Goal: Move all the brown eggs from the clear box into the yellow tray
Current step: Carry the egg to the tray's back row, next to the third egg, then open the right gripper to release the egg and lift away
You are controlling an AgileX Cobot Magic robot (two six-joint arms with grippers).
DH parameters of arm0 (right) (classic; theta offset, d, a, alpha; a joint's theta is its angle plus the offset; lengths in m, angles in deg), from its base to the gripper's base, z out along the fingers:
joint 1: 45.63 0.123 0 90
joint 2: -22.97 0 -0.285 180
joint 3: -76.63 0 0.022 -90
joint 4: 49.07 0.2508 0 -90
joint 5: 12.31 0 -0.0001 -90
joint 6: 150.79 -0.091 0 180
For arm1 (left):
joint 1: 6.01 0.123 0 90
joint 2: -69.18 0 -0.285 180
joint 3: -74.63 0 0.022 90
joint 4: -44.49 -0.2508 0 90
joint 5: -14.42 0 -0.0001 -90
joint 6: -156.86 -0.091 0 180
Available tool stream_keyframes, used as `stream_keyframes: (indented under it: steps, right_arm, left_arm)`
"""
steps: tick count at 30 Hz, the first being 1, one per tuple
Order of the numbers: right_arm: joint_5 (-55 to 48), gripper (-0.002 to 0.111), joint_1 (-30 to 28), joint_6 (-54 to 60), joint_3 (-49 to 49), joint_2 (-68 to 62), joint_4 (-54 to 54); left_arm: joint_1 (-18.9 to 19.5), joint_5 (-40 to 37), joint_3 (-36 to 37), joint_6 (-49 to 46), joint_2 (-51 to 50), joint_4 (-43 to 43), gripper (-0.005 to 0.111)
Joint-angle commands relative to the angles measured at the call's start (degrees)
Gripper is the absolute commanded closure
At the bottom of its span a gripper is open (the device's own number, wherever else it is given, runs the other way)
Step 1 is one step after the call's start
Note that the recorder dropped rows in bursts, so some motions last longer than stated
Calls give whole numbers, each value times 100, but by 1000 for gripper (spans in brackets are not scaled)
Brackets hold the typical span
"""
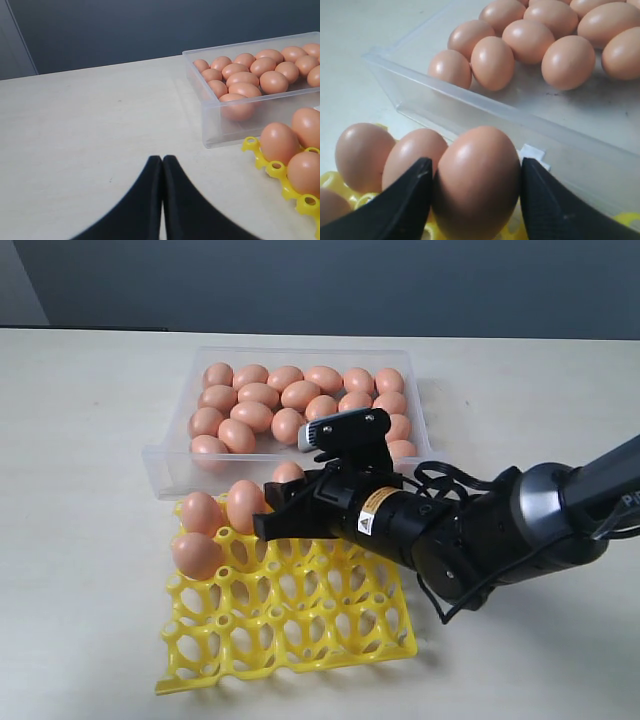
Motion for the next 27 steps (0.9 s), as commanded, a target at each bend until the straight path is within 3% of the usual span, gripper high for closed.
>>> stream_keyframes:
  steps: [1, 12, 22, 27]
  right_arm:
    - [-219, 108, 4, -19, -220, -20, -62]
    - [-745, 106, 4, -19, -273, -29, -75]
    - [-745, 64, 4, -194, -273, -29, -88]
    - [-742, 56, 4, -240, -273, -29, -88]
  left_arm:
    - [23, 60, 23, 3, 28, 0, 106]
    - [23, 60, 23, 3, 28, 0, 106]
    - [23, 60, 23, 3, 28, 0, 106]
    - [23, 60, 23, 3, 28, 0, 106]
